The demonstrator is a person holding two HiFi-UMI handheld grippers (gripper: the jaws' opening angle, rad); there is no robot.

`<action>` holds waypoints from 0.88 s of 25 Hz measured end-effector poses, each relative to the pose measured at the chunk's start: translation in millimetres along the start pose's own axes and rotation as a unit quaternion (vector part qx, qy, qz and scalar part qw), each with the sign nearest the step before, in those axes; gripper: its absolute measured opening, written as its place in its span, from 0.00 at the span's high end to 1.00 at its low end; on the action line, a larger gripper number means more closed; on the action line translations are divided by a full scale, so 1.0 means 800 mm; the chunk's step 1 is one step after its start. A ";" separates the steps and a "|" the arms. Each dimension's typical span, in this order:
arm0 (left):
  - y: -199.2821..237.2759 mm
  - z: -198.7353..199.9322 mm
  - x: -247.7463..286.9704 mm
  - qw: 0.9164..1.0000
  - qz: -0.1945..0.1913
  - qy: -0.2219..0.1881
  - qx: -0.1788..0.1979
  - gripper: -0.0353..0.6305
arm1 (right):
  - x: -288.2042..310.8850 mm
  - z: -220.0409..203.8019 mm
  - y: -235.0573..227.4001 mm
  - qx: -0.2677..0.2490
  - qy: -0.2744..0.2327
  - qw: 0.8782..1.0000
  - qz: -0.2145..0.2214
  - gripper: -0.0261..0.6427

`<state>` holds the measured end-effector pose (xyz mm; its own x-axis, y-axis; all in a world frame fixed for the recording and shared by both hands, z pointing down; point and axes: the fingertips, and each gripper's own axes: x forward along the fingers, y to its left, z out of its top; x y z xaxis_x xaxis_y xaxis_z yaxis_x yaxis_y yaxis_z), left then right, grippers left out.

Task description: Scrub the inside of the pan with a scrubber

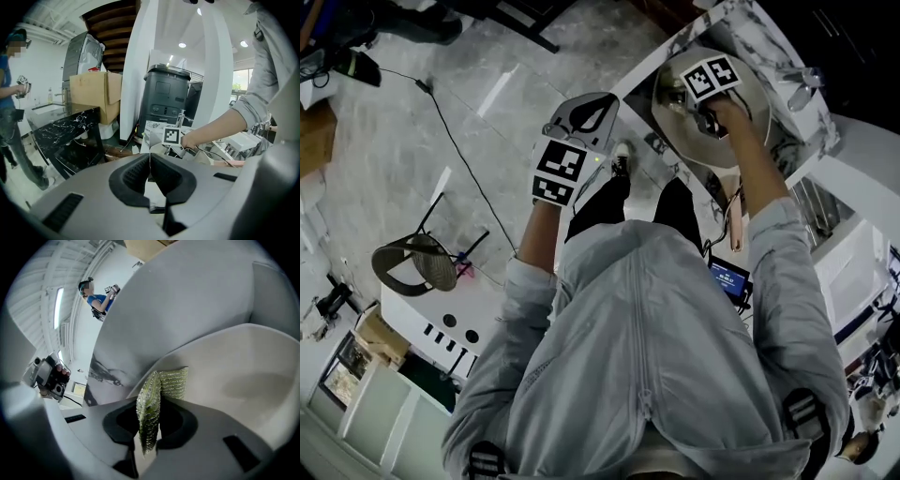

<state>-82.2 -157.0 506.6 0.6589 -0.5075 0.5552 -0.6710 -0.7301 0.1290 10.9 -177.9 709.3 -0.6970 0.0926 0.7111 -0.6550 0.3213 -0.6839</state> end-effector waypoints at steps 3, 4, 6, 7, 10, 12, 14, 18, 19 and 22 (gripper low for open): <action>-0.003 0.005 -0.004 1.000 -0.006 -0.014 0.003 0.91 | -0.005 0.003 0.015 -0.006 -0.015 1.000 0.007 0.84; -0.006 0.005 -0.007 1.000 -0.008 -0.017 0.004 0.91 | -0.007 0.002 0.021 -0.007 -0.021 1.000 0.009 0.84; -0.010 0.004 -0.013 1.000 -0.014 -0.021 0.006 0.91 | -0.011 -0.003 0.034 -0.007 -0.032 0.999 0.014 0.84; -0.011 0.004 -0.016 1.000 -0.017 -0.022 0.007 0.91 | -0.012 -0.005 0.041 -0.008 -0.038 0.999 0.016 0.84; -0.015 0.009 -0.021 0.999 -0.025 -0.030 0.010 0.91 | -0.025 -0.009 0.061 -0.012 -0.062 0.998 0.025 0.84; -0.021 0.015 -0.024 0.999 -0.033 -0.039 0.013 0.91 | -0.041 -0.012 0.076 -0.012 -0.084 0.996 0.032 0.84; -0.026 0.023 -0.027 0.998 -0.041 -0.048 0.015 0.91 | -0.062 -0.013 0.092 -0.015 -0.109 0.993 0.037 0.84; -0.035 0.039 -0.030 0.996 -0.059 -0.062 0.021 0.91 | -0.112 -0.011 0.124 -0.023 -0.165 0.985 0.039 0.84; -0.040 0.040 -0.029 0.996 -0.065 -0.063 0.022 0.91 | -0.126 -0.014 0.131 -0.025 -0.179 0.983 0.036 0.84; -0.061 0.044 -0.021 0.994 -0.086 -0.063 0.033 0.91 | -0.173 -0.031 0.142 -0.028 -0.237 0.971 0.011 0.84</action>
<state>-48.5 -129.4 462.0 0.8019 -0.4231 0.4217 -0.5239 -0.8374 0.1560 40.3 -131.3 537.2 -0.7754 -0.3397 0.5324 -0.6308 0.3757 -0.6789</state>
